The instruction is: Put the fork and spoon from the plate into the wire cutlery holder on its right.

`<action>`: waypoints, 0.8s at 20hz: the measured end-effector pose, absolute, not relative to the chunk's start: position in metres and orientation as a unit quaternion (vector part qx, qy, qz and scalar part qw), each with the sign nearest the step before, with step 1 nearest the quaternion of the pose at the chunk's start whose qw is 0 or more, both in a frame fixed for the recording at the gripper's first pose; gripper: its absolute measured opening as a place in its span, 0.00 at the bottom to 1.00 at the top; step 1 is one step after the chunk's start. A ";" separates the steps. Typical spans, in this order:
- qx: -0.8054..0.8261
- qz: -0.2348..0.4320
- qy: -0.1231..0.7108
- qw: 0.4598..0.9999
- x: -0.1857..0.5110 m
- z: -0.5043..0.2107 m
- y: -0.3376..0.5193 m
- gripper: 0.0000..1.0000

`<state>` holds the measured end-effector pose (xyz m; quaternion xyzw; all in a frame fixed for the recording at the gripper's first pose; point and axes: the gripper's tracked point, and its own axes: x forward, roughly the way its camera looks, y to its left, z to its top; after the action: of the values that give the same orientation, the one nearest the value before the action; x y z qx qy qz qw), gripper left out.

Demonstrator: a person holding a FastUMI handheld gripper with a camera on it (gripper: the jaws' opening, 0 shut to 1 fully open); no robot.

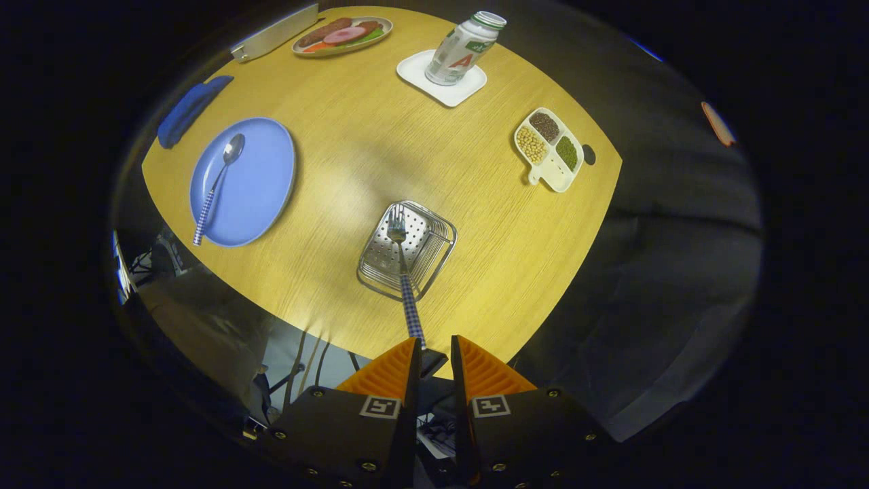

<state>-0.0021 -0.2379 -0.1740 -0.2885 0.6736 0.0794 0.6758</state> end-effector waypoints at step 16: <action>-0.184 0.167 0.668 0.701 -0.065 -0.218 -0.078 0.24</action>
<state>-0.0654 -0.0785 -0.2185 -0.1839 0.6684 0.1672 0.7011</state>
